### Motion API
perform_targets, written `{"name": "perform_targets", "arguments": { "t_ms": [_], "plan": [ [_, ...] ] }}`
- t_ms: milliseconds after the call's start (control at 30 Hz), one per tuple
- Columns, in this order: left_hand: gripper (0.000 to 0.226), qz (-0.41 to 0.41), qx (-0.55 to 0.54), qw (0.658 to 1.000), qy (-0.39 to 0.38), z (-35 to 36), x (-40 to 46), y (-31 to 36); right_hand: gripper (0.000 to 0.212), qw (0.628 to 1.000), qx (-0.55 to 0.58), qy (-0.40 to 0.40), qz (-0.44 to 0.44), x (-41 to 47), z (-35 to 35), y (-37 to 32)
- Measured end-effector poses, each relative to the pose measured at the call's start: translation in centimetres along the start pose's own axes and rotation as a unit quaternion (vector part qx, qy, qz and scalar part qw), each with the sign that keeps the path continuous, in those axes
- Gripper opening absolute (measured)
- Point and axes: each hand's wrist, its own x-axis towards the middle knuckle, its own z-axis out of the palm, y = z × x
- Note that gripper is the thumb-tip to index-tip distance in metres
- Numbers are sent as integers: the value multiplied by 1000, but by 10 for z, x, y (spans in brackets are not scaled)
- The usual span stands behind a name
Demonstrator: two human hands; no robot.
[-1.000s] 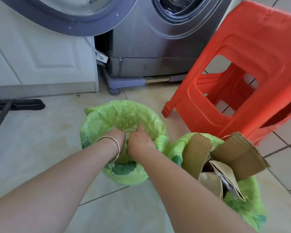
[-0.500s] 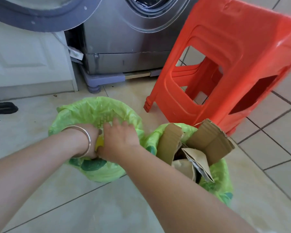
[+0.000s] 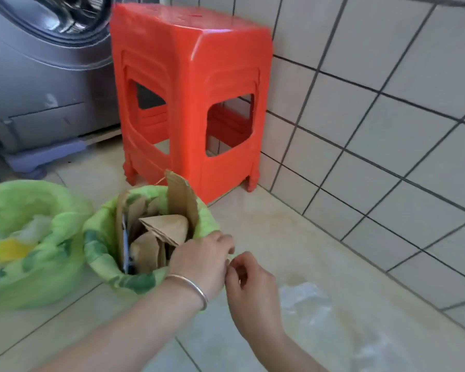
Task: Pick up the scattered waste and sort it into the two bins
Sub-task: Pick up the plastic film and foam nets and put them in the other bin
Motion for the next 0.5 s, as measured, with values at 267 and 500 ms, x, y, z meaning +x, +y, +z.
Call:
{"name": "perform_targets", "arguments": {
  "t_ms": [267, 500],
  "plan": [
    [71, -94, -78, 973, -198, 174, 19, 119, 24, 956, -170, -51, 232, -66, -88, 203],
    [86, -178, -18, 969, -172, 230, 58, 140, 76, 878, -277, -33, 390, -88, -115, 304]
  ]
}}
